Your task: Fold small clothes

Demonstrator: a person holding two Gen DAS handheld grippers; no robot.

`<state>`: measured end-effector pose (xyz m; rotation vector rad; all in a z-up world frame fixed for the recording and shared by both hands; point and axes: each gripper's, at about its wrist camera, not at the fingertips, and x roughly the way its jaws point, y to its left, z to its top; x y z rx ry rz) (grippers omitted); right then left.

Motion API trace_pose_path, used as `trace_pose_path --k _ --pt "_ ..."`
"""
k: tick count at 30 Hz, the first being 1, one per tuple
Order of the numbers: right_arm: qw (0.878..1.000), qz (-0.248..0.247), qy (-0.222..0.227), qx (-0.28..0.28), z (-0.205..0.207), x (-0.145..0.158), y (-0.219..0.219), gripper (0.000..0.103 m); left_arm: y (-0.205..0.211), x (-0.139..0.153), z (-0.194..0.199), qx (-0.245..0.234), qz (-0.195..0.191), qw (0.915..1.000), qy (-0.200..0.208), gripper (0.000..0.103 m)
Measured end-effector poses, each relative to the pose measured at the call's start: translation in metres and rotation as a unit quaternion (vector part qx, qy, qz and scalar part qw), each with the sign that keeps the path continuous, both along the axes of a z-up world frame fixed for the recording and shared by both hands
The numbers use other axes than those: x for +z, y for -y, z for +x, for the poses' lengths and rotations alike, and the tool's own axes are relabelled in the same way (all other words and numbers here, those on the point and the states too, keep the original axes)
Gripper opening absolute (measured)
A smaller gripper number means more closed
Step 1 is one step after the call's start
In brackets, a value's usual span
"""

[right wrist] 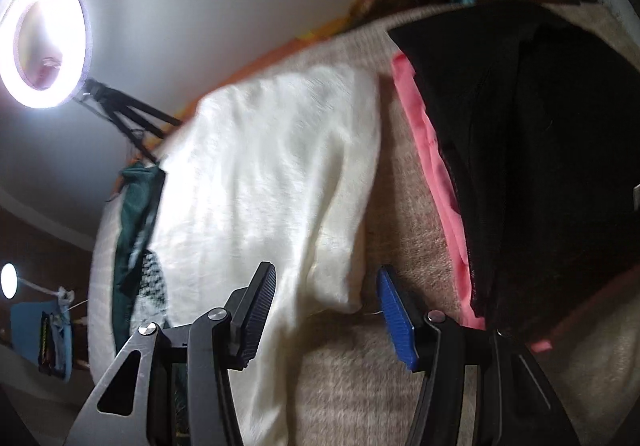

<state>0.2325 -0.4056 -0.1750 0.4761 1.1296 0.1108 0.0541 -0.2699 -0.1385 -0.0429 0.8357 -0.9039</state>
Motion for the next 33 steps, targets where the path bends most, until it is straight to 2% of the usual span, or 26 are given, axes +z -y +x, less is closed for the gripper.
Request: trace_pose_path --k 4,8,10,12,14,18,23,30,33 --pt "1.000 -0.004 0.006 -0.015 0.007 0.000 0.001 0.052 -0.011 0.009 0.001 0.013 -0.033 0.9994 -0.005 0.005" --pt "1.000 0.007 0.000 -0.030 0.019 -0.004 0.001 0.017 -0.016 0.012 -0.003 0.020 -0.050 0.9985 -0.007 0.005" --pt "0.999 0.021 0.000 -0.037 0.023 -0.005 0.002 0.004 -0.019 0.011 -0.004 0.027 -0.056 0.9980 -0.011 0.005" --pt "0.999 0.016 0.000 -0.044 0.026 -0.001 -0.001 0.002 -0.025 0.009 -0.004 0.037 -0.064 0.9970 -0.021 0.005" --pt "0.999 -0.021 0.012 -0.036 0.031 0.011 -0.014 0.001 -0.033 0.008 -0.002 0.049 -0.073 0.9958 -0.027 0.005" --pt "0.996 -0.077 0.037 0.002 0.041 0.043 -0.048 0.000 -0.049 0.009 -0.003 0.072 -0.095 0.9922 -0.036 0.005" --pt "0.989 -0.121 0.052 0.066 0.057 0.071 -0.108 0.000 -0.074 0.014 -0.014 0.100 -0.119 0.9870 -0.038 0.005" --pt "0.972 -0.169 0.051 0.158 0.071 0.073 -0.201 0.000 -0.124 0.007 -0.023 0.159 -0.132 0.9768 -0.055 0.005" --pt "0.967 -0.175 0.047 0.177 0.074 0.070 -0.225 0.000 -0.138 0.002 -0.029 0.182 -0.134 0.9720 -0.063 0.005"
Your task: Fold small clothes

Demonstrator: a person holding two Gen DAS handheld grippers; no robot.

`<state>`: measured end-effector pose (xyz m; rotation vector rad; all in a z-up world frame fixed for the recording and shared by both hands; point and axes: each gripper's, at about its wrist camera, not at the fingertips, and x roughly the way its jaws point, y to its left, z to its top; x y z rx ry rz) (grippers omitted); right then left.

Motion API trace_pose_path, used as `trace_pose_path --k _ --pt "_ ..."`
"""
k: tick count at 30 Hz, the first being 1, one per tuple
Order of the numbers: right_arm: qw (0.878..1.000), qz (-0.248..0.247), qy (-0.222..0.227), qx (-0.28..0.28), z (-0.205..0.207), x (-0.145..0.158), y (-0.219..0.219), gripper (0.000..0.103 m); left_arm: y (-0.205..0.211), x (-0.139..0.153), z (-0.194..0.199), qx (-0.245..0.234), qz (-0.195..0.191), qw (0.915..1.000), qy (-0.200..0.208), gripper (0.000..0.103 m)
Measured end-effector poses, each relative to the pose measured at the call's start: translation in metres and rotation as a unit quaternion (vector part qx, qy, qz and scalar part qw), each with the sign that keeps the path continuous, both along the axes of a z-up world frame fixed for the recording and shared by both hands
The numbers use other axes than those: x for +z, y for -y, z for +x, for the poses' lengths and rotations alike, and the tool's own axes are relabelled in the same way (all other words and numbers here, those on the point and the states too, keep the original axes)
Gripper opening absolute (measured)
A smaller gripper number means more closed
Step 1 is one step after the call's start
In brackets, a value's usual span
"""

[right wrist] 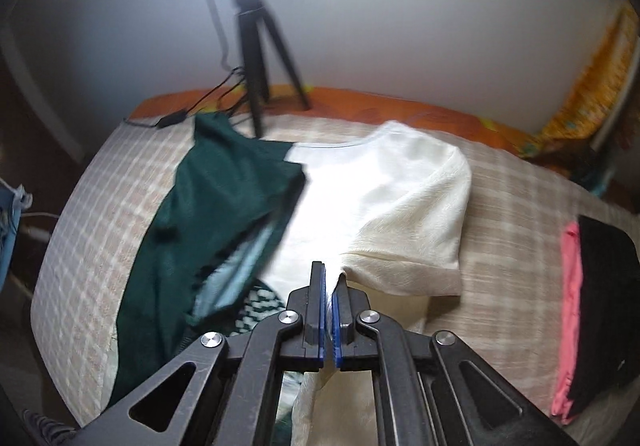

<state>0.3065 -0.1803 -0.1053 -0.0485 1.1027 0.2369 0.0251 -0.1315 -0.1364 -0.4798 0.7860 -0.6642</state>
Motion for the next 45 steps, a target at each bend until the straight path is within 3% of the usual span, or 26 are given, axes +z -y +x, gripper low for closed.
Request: trace_pose_path --k 7,16,28,30,31,32,34,38,42,45 --pt "0.999 -0.039 -0.009 0.030 0.006 -0.016 -0.055 0.000 -0.031 -0.014 0.002 0.033 -0.002 0.9992 -0.023 0.005" --pt "0.998 -0.049 -0.020 0.037 0.011 -0.033 -0.096 0.000 -0.063 -0.028 0.000 0.070 -0.009 0.9966 -0.041 0.005" --pt "0.997 -0.054 -0.033 0.033 0.014 -0.053 -0.126 0.000 -0.086 -0.040 -0.007 0.086 -0.009 0.9948 -0.054 0.005" --pt "0.997 -0.053 -0.042 0.042 0.014 -0.058 -0.129 0.003 -0.085 -0.042 -0.007 0.083 -0.008 0.9948 -0.058 0.005" --pt "0.997 -0.066 -0.010 0.037 0.013 -0.058 -0.130 0.007 -0.085 -0.042 -0.007 0.080 -0.008 0.9949 -0.060 0.005" --pt "0.997 -0.067 -0.012 0.042 0.011 -0.057 -0.131 0.026 -0.085 -0.042 -0.007 0.078 -0.006 0.9950 -0.063 0.005" --pt "0.997 -0.058 -0.003 0.051 0.003 -0.048 -0.129 0.042 -0.085 -0.039 -0.009 0.076 -0.002 0.9952 -0.061 0.005" --pt "0.997 -0.015 0.037 0.059 -0.029 -0.009 -0.102 0.043 -0.093 -0.032 -0.013 0.074 0.017 0.9946 -0.071 0.019" --pt "0.997 0.047 0.063 0.014 -0.069 0.022 -0.043 0.044 -0.105 -0.019 -0.021 0.070 0.036 0.9950 -0.060 0.019" --pt "0.995 0.072 0.069 -0.018 -0.092 0.028 -0.004 0.044 -0.116 0.006 -0.019 0.063 0.059 0.9958 -0.032 0.019"
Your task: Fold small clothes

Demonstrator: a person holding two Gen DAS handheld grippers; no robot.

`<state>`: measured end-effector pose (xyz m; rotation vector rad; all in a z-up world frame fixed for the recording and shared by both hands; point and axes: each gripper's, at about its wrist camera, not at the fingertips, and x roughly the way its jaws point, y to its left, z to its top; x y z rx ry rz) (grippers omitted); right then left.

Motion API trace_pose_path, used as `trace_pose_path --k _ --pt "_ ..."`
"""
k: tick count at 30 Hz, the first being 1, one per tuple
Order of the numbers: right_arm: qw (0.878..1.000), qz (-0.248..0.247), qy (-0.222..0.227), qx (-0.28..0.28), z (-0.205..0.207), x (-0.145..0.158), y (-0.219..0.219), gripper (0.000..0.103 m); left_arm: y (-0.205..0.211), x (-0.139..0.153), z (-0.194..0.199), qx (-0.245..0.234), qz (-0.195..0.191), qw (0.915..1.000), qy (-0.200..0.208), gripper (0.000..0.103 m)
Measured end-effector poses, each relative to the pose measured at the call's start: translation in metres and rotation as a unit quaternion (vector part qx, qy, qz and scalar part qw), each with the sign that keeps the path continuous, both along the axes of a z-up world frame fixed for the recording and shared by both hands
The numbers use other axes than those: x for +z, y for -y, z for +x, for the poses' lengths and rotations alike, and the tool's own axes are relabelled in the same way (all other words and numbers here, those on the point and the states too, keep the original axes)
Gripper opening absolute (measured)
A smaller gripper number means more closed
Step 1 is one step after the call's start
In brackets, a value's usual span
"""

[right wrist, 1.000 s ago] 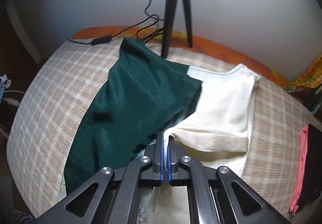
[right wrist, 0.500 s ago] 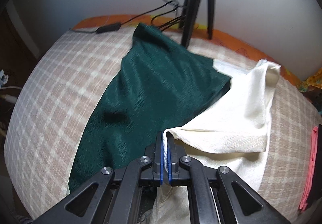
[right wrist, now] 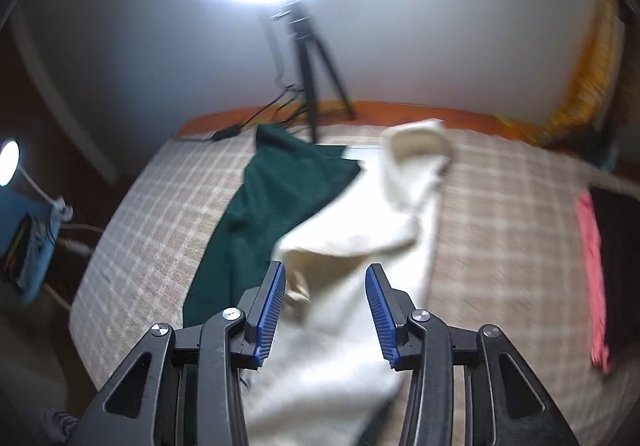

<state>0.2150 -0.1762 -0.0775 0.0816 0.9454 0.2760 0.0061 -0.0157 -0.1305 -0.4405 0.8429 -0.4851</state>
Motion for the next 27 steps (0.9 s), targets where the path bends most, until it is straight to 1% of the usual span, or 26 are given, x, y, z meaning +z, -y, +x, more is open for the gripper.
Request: trace_pose_path --k 2,3,5,6,8,10,12,13,16,20,22,25,27 --pt "1.000 0.011 -0.005 -0.018 -0.006 -0.004 0.022 0.045 -0.004 0.016 0.010 -0.007 0.017 0.9997 0.014 0.028" --pt "1.000 0.014 -0.007 -0.025 -0.008 -0.006 0.028 0.045 -0.004 0.024 0.019 -0.015 0.027 0.9993 0.020 0.030" --pt "0.999 0.022 -0.011 -0.042 -0.005 -0.009 0.040 0.045 -0.001 0.036 0.037 -0.033 0.055 0.9975 0.031 0.036" --pt "0.998 0.032 -0.013 -0.049 -0.002 -0.012 0.046 0.045 0.002 0.044 0.049 -0.040 0.073 0.9957 0.040 0.036" --pt "0.997 0.044 -0.018 -0.057 0.006 -0.015 0.055 0.045 0.007 0.052 0.064 -0.048 0.092 0.9930 0.056 0.036" --pt "0.997 0.048 -0.022 -0.059 0.020 -0.021 0.055 0.045 0.012 0.053 0.081 -0.053 0.105 0.9910 0.064 0.036" --pt "0.997 0.044 -0.025 -0.059 0.039 -0.028 0.049 0.043 0.015 0.050 0.091 -0.054 0.109 0.9904 0.066 0.036" --pt "0.997 0.042 -0.027 -0.059 0.046 -0.032 0.047 0.043 0.016 0.046 0.097 -0.055 0.103 0.9911 0.063 0.036" --pt "0.997 0.032 -0.036 -0.063 0.077 -0.045 0.040 0.043 0.014 0.032 0.110 -0.058 0.091 0.9935 0.038 0.036" --pt "0.997 0.025 -0.043 -0.061 0.108 -0.061 0.032 0.043 0.007 0.024 0.120 -0.052 0.109 0.9922 0.032 0.036" --pt "0.997 0.016 -0.046 -0.059 0.118 -0.069 0.029 0.043 0.000 0.021 0.126 -0.040 0.108 0.9931 0.024 0.036" --pt "0.997 -0.003 -0.056 -0.061 0.130 -0.081 0.025 0.043 -0.013 0.018 0.132 -0.026 0.094 0.9951 0.011 0.036" --pt "0.996 -0.002 -0.065 -0.061 0.136 -0.090 0.025 0.043 -0.017 0.019 0.132 -0.022 0.094 0.9952 0.012 0.036"
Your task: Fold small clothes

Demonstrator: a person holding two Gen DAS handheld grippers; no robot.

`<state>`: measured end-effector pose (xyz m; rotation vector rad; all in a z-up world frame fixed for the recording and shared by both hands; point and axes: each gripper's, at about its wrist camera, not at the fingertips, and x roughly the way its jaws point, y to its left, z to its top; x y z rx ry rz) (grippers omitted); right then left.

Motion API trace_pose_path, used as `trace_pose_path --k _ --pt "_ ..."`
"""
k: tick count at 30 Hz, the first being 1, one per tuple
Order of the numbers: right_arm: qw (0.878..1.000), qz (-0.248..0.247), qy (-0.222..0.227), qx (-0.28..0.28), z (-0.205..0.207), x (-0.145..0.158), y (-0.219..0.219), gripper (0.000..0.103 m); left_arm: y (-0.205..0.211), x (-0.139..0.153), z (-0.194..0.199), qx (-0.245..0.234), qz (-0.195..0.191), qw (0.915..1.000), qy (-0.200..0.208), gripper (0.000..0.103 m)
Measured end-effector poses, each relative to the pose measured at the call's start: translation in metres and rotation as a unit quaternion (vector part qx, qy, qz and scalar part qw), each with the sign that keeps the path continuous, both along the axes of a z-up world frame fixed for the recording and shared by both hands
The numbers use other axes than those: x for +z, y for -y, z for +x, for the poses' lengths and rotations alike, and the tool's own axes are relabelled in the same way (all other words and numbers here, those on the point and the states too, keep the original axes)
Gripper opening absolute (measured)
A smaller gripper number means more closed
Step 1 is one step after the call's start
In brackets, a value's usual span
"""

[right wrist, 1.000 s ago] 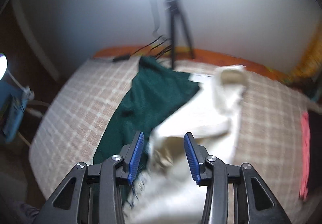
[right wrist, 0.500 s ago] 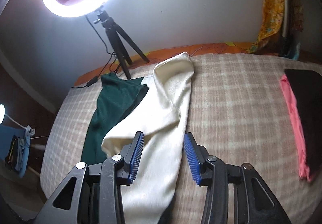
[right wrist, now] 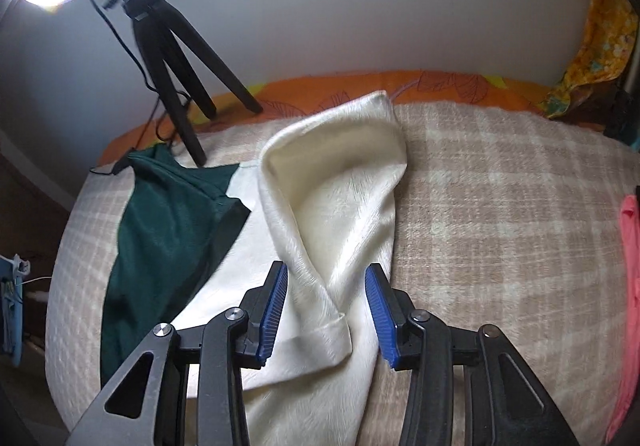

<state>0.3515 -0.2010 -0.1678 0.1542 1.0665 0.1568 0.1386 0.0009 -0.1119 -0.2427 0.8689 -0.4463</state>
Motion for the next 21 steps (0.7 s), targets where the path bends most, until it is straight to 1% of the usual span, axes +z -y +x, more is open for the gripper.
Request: trace_pose_path --k 1,3,4,6,7,9,11,16,18,21 --pt "1.000 0.001 -0.002 0.001 0.001 -0.002 0.000 0.040 0.000 0.001 -0.001 -0.001 0.001 1.0000 0.001 0.036" --pt "1.000 -0.006 0.000 0.010 0.001 -0.002 -0.004 0.023 0.000 0.002 -0.002 -0.003 0.002 1.0000 0.003 0.036" --pt "1.000 -0.013 -0.003 0.017 0.001 -0.001 -0.007 0.012 0.001 0.003 -0.002 -0.005 0.002 1.0000 0.004 0.036" --pt "0.999 -0.032 -0.003 0.025 0.003 0.005 -0.012 0.005 0.003 0.003 -0.004 -0.009 0.005 0.9999 0.008 0.036" --pt "0.999 -0.042 -0.002 0.030 0.004 0.007 -0.014 0.003 0.003 0.003 -0.005 -0.010 0.009 0.9999 0.011 0.036" --pt "0.996 -0.078 0.003 0.042 0.006 0.018 -0.024 0.002 0.002 0.005 -0.007 -0.011 0.010 0.9998 0.015 0.036" --pt "0.995 -0.084 0.006 0.052 0.007 0.027 -0.028 0.000 0.000 0.006 -0.007 -0.008 0.008 0.9998 0.017 0.036" --pt "0.998 -0.025 0.010 0.050 0.015 0.050 -0.037 0.000 -0.006 0.009 -0.006 0.002 0.001 0.9998 0.019 0.036" --pt "0.999 -0.007 0.012 0.051 0.023 0.052 -0.053 0.000 -0.007 0.012 -0.007 0.004 0.001 0.9997 0.023 0.036" --pt "0.998 0.006 0.009 0.062 0.035 0.047 -0.079 0.000 -0.009 0.015 -0.007 0.010 0.008 0.9994 0.033 0.036"
